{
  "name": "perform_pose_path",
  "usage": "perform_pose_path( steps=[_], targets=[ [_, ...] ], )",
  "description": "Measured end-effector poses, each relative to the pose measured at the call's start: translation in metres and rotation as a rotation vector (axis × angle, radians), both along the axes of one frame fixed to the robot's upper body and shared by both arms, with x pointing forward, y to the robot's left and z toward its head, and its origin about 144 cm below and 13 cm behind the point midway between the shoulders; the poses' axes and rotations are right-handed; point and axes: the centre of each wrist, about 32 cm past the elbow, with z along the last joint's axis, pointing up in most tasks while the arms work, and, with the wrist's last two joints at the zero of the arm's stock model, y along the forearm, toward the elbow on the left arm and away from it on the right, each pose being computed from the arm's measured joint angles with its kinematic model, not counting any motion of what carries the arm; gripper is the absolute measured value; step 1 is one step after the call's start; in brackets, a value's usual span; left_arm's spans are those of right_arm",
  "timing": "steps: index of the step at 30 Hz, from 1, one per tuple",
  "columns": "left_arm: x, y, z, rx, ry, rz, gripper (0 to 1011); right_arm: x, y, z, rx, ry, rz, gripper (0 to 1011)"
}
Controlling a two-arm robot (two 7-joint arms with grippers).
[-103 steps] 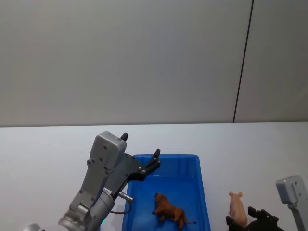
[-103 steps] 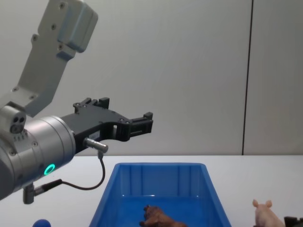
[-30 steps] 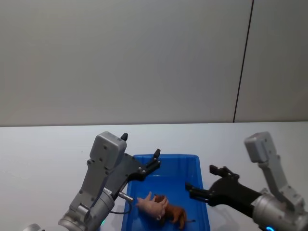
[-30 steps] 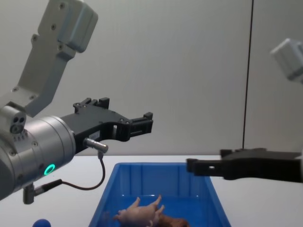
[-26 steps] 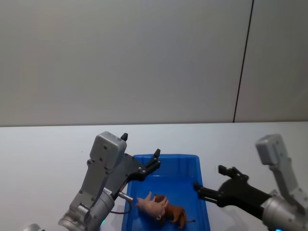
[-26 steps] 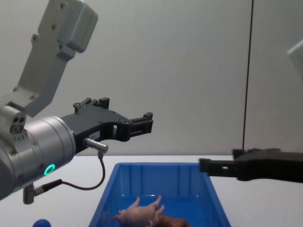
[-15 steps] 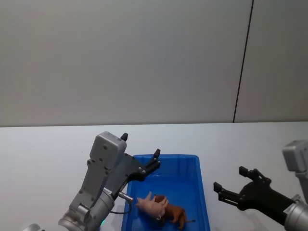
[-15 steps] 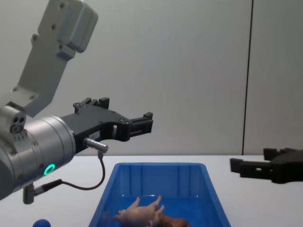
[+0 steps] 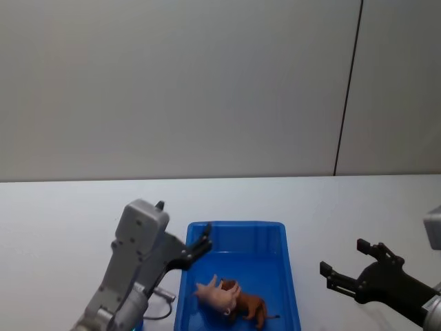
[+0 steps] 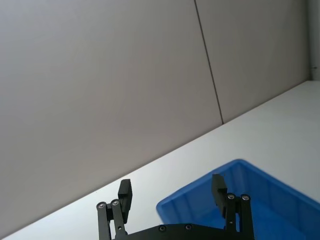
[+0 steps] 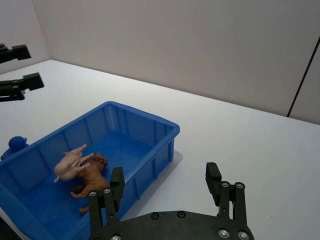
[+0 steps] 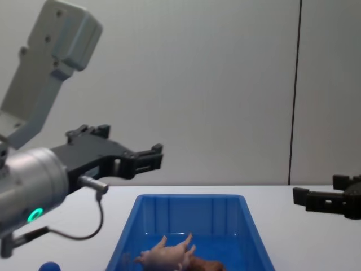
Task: Pick up the two dolls from the table and place them into the box.
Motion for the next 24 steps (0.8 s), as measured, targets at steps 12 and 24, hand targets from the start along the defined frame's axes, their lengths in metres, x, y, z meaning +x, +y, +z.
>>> perform_pose_path(
  steps=[12, 24],
  targets=[
    [-0.038, 0.020, -0.015, 0.026, 0.090, 0.129, 1003, -0.003, -0.004, 0.000, -0.001, -0.005, -0.006, 1001],
    [-0.062, 0.033, -0.041, 0.013, 0.184, 0.191, 1003, -0.003, -0.006, 0.000, -0.002, -0.007, -0.009, 1001]
  ],
)
